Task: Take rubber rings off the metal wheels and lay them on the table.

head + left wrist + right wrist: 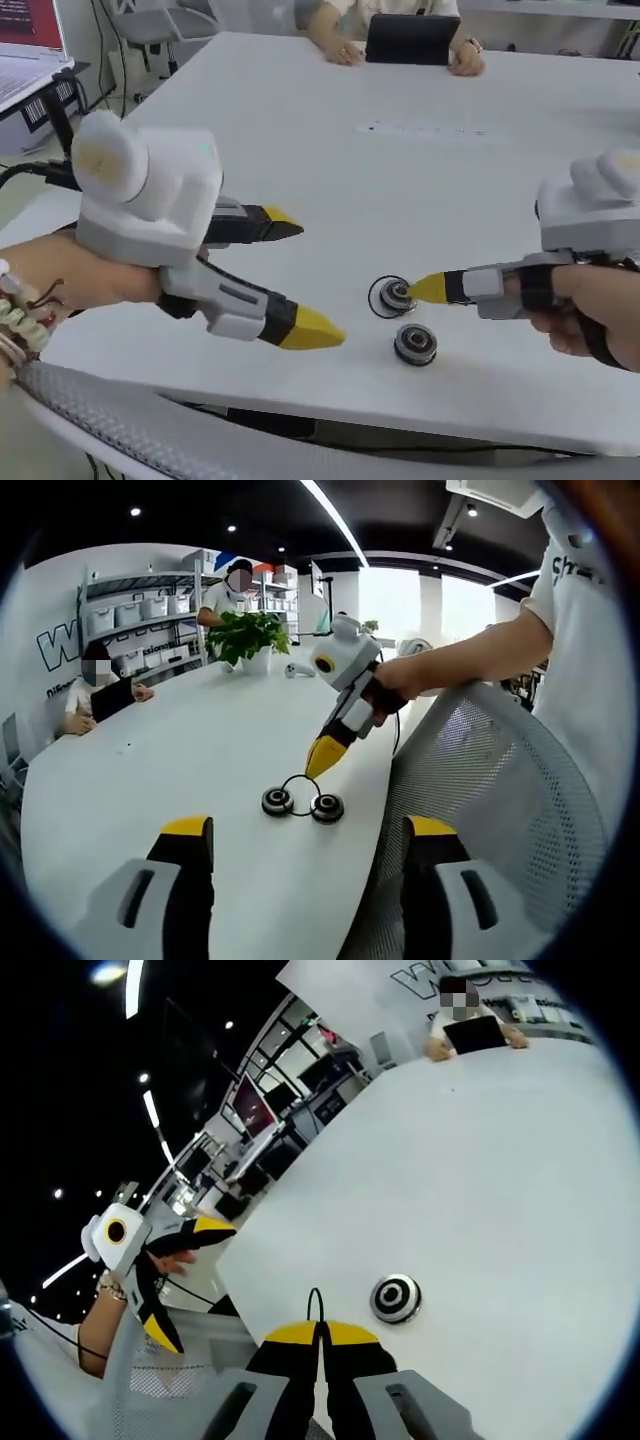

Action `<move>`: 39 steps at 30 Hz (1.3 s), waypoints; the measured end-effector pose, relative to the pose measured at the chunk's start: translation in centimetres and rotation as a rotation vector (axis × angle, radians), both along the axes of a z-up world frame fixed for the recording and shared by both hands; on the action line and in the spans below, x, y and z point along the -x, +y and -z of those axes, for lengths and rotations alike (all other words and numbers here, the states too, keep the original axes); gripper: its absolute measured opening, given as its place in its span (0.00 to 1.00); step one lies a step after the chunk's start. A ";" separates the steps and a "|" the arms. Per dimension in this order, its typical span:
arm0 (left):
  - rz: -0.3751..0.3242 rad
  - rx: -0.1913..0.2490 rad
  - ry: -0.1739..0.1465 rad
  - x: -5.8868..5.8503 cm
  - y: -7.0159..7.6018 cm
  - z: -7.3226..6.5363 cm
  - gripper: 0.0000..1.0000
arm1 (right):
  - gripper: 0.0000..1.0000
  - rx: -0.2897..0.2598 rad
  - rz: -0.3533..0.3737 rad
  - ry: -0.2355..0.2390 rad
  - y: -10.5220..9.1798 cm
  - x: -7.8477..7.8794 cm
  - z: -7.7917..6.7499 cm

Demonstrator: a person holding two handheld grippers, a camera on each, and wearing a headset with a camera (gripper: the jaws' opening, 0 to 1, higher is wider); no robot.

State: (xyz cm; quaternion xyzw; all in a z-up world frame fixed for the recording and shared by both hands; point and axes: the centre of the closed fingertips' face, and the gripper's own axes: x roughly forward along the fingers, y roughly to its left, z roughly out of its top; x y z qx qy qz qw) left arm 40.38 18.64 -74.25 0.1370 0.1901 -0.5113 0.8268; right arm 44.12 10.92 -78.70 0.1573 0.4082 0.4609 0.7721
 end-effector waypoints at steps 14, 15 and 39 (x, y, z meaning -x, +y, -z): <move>-0.072 0.060 0.041 1.6 1.9 1.4 0.93 | 0.00 -0.033 -0.021 -0.019 1.3 0.3 -0.9; -0.076 0.063 0.047 1.6 1.9 1.5 0.94 | 0.00 -0.035 -0.022 -0.020 1.4 0.3 -1.0; -0.092 0.119 0.115 2.1 1.4 2.2 0.99 | 0.00 0.064 -0.149 -0.100 4.8 2.6 2.3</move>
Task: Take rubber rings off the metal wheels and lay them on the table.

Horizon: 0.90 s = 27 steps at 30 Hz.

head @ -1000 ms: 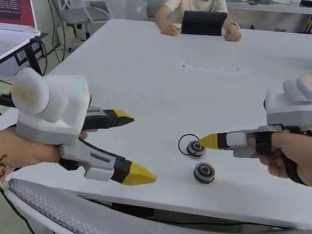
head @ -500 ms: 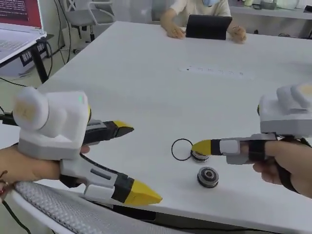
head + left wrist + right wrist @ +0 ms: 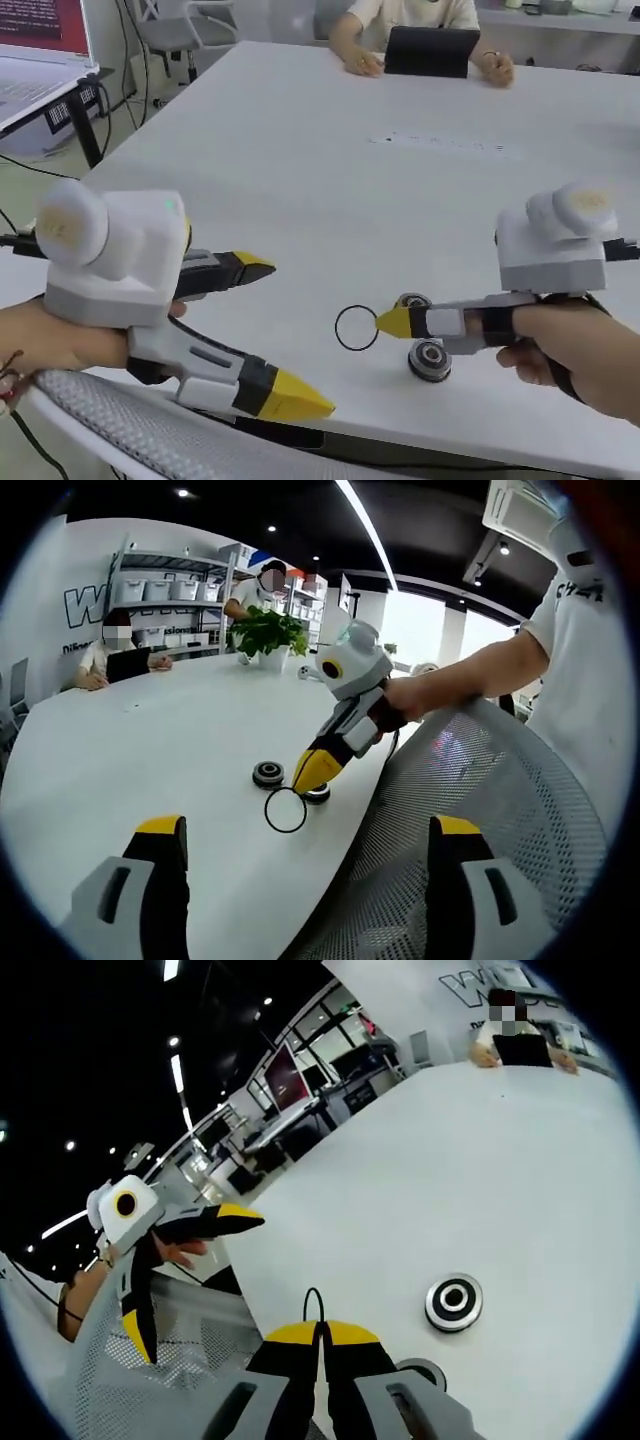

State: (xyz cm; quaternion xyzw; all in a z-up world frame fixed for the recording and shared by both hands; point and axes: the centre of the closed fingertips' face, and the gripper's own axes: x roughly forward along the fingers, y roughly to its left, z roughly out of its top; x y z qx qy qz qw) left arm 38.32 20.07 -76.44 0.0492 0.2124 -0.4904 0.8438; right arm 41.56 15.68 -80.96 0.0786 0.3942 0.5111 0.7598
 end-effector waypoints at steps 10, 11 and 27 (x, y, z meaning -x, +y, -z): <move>-0.003 0.000 0.015 0.0 0.0 0.3 0.99 | 0.00 0.105 -0.050 -0.095 -0.4 -0.3 2.3; -0.006 0.000 0.016 0.0 0.0 0.3 0.99 | 0.00 0.107 -0.049 -0.094 -0.5 -0.4 2.3; -0.027 -0.014 0.028 -0.2 0.4 0.7 0.97 | 0.09 0.170 -0.052 -0.135 -1.3 -1.2 3.1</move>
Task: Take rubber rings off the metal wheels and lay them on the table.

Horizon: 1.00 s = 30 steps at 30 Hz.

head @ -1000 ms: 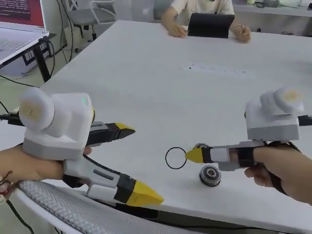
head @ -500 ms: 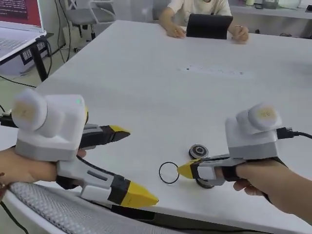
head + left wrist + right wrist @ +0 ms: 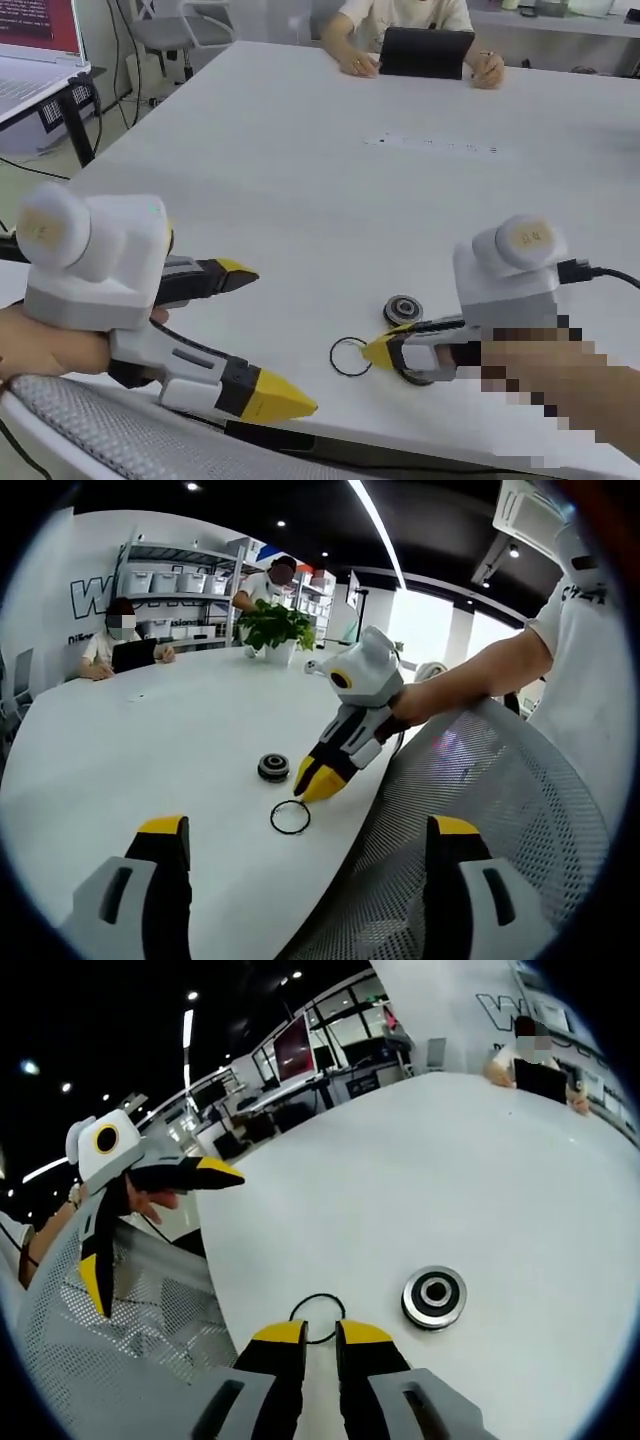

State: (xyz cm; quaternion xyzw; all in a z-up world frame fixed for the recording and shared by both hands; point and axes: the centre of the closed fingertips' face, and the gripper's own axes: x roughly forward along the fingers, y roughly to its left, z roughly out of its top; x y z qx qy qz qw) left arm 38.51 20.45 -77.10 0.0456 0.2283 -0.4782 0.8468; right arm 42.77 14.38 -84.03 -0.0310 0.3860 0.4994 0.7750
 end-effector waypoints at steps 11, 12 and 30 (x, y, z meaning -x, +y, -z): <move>-0.015 0.001 0.007 -0.1 0.3 0.1 0.96 | 0.13 -0.030 0.034 -0.014 -0.4 -0.8 -1.7; -0.018 0.002 0.008 -0.1 0.3 0.1 0.96 | 0.13 -0.034 0.037 -0.017 -0.5 -0.9 -2.0; -0.034 0.003 0.014 -0.3 0.5 0.1 0.95 | 0.16 -0.210 0.137 -0.091 -2.1 -3.0 -7.7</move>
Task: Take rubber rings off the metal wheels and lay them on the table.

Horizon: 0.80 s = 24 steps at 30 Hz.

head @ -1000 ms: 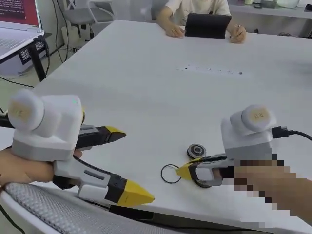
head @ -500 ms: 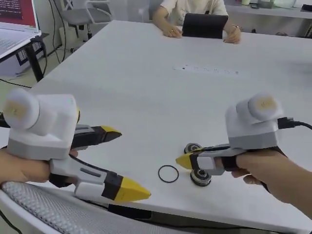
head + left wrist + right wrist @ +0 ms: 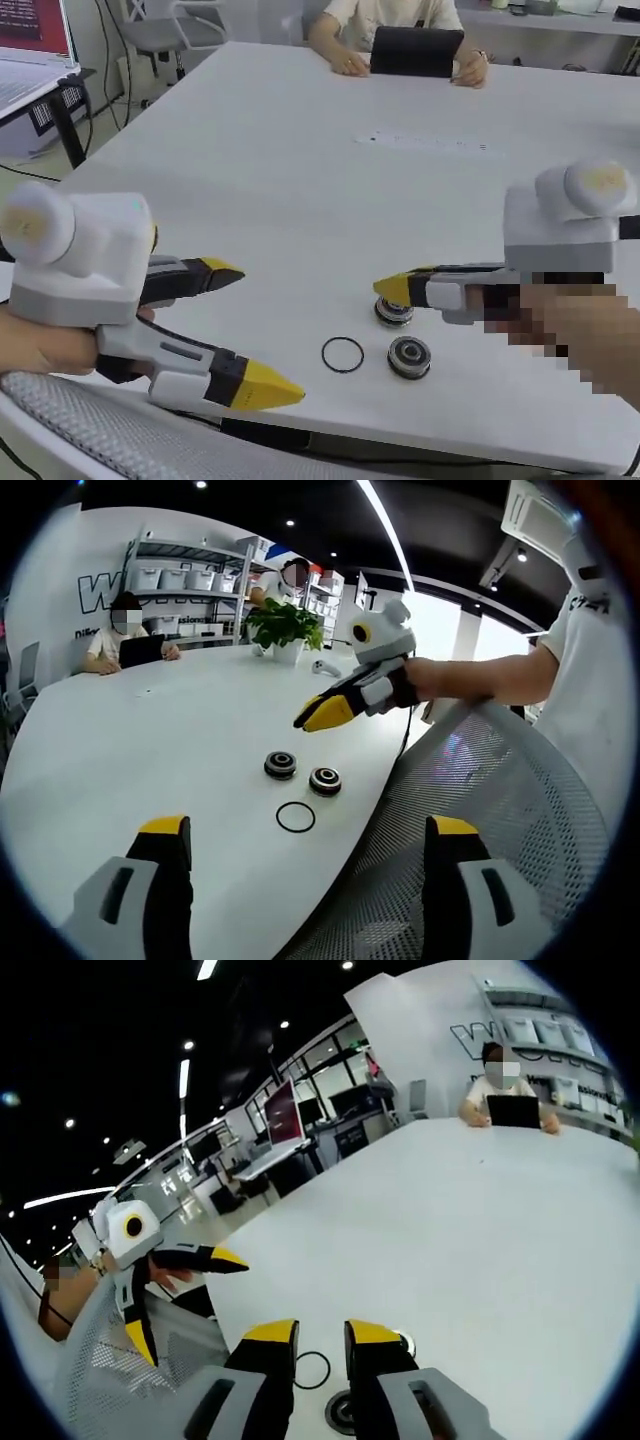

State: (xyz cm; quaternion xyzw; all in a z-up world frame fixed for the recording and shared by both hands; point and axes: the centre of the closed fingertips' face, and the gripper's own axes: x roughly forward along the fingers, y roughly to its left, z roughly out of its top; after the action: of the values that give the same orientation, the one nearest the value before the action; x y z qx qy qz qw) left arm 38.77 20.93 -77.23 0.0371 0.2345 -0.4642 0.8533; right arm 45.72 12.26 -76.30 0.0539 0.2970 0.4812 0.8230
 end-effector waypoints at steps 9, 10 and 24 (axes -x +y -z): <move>-0.014 0.002 -0.067 -0.9 0.3 -1.0 0.92 | 0.18 -0.054 0.010 -0.046 -1.9 -0.7 -1.9; -0.014 -0.005 -0.073 -1.0 0.3 -1.0 0.92 | 0.19 -0.041 -0.009 -0.071 -2.1 -0.6 -1.8; 0.099 -0.062 -0.200 -1.9 -2.3 -5.1 0.91 | 0.18 0.265 -0.096 -0.050 -5.9 -0.1 4.3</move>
State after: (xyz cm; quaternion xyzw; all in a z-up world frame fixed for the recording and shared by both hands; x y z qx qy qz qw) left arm 40.71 18.63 -72.14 0.1212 0.1602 -0.4922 0.8470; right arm 45.81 6.39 -80.60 -0.0814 0.3398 0.4778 0.8060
